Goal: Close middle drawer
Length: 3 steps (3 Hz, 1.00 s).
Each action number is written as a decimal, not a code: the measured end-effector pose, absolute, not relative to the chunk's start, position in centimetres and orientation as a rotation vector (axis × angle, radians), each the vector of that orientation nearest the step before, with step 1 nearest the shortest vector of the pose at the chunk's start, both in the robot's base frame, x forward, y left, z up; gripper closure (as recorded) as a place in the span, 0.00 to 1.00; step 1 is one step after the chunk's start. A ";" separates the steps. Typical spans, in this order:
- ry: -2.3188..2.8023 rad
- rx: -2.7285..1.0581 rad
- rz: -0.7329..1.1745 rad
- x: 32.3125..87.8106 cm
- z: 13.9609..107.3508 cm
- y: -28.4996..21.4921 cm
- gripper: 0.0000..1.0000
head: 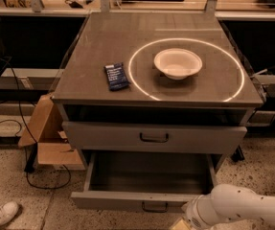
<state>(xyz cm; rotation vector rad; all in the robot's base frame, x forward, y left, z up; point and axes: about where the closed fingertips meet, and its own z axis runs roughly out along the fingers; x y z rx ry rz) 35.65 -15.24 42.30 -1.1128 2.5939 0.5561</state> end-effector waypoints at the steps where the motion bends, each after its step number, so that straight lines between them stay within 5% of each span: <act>1: 2.594 -1.113 0.556 35.6 42.3 -15.2 0.00; 2: 2.594 -1.113 0.556 35.6 42.3 -15.2 0.03; 3: 2.594 -1.113 0.556 35.6 42.3 -15.2 0.26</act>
Offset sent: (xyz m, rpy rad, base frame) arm 0.0000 0.0000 0.0000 0.0000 0.0000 0.0000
